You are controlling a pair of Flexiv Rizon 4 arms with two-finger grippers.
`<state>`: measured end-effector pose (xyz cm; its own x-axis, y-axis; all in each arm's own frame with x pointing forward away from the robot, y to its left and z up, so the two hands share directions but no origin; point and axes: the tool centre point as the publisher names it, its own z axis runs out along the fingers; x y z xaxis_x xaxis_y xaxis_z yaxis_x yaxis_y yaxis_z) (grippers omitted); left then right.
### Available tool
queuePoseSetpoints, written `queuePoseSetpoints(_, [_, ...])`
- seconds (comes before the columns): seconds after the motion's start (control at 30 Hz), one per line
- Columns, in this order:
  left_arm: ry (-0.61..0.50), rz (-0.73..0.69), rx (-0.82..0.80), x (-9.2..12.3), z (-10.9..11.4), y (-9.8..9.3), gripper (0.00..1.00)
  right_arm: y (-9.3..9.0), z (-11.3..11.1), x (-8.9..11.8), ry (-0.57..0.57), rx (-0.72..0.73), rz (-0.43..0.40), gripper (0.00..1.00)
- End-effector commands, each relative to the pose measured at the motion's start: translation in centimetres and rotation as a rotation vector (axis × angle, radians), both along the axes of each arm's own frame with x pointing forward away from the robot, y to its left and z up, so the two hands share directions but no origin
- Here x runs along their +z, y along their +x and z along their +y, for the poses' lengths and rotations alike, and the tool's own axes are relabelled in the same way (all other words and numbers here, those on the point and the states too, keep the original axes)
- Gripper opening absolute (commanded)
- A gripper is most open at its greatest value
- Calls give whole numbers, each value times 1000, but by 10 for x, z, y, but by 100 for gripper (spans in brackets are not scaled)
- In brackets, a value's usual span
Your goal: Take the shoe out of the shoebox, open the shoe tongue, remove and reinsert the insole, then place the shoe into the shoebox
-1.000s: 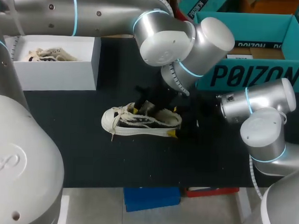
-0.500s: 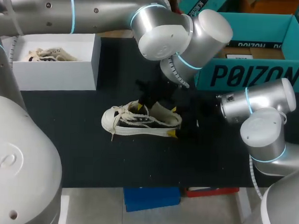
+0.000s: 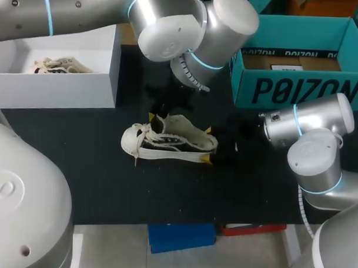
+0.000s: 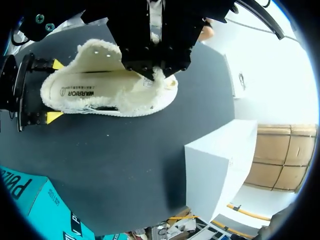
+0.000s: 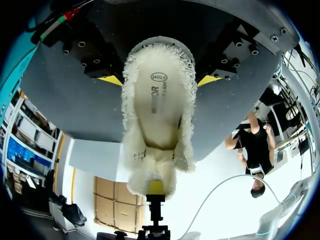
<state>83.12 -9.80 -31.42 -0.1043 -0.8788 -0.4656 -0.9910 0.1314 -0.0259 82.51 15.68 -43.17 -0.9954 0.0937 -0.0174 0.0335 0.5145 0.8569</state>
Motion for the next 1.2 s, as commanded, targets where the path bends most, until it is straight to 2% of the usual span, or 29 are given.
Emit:
queuePoseSetpoints(0.03, [-25,-21,-5,2,28,-7,0,0,1,-2,-3,-2,1,0])
queuePoseSetpoints(0.1, [-9,-18,-8,-2,33,-9,0,0,1,-2,-3,-2,1,0])
queuePoseSetpoints(0.13, [1,-16,-13,-4,35,-11,33,0,1,-2,-3,-2,1,0])
queuePoseSetpoints(0.17, [5,-15,-14,-5,37,-12,100,0,1,-2,-3,-2,1,0])
queuePoseSetpoints(0.6, [19,-7,34,-3,70,-13,100,0,1,-2,-3,-2,1,0])
queuePoseSetpoints(0.8, [74,27,76,-15,86,-10,100,0,1,-2,-3,-2,1,0])
queuePoseSetpoints(0.97, [174,75,83,-35,89,-12,100,0,1,-2,-3,-2,1,0])
queuePoseSetpoints(1.2, [215,65,57,-37,87,-11,100,0,1,-2,-3,-2,1,0])
